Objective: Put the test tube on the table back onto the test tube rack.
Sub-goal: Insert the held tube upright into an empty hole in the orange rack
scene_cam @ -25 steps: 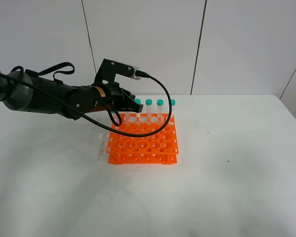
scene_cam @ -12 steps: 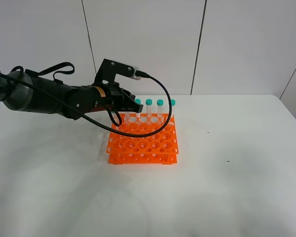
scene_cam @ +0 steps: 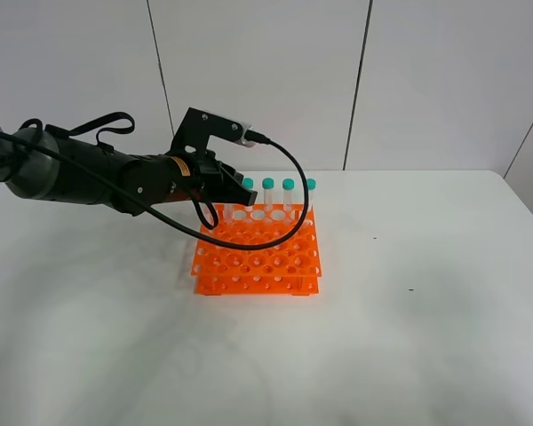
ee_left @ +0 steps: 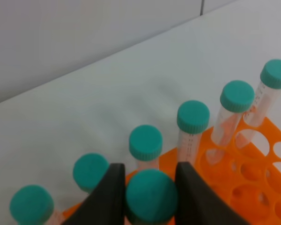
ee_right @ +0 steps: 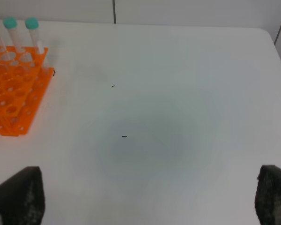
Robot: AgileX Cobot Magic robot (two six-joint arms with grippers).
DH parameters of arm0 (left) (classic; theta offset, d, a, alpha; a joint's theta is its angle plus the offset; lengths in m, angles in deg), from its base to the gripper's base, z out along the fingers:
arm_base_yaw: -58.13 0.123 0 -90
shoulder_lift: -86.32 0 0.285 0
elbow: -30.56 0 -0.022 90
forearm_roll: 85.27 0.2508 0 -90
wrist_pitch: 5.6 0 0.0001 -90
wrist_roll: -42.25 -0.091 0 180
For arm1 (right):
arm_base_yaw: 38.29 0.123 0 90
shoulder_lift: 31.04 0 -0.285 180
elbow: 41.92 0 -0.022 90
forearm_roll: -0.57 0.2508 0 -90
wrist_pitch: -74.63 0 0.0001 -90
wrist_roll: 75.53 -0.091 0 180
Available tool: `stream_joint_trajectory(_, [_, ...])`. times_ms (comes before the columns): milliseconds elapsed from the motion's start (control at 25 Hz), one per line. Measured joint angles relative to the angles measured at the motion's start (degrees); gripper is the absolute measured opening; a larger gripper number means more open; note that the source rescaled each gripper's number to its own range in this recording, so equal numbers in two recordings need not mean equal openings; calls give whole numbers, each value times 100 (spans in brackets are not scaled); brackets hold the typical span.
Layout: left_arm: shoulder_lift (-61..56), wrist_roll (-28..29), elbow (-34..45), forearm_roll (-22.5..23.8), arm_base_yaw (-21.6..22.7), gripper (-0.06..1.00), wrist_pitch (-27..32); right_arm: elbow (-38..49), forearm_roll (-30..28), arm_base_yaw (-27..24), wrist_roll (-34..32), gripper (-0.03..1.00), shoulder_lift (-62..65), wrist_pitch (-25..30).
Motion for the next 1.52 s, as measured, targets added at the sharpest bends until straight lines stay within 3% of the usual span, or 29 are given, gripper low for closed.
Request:
stream_joint_trajectory(680, [246,5,0,22,7,0,-155,0,0,0,0,100,0,0])
stream_joint_trajectory(1000, [246,381,0,22,92,0,-207,0,0,0,0,100,0,0])
stream_joint_trajectory(1520, [283,501,0,16,103,0,-234,0,0,0,0,100,0,0])
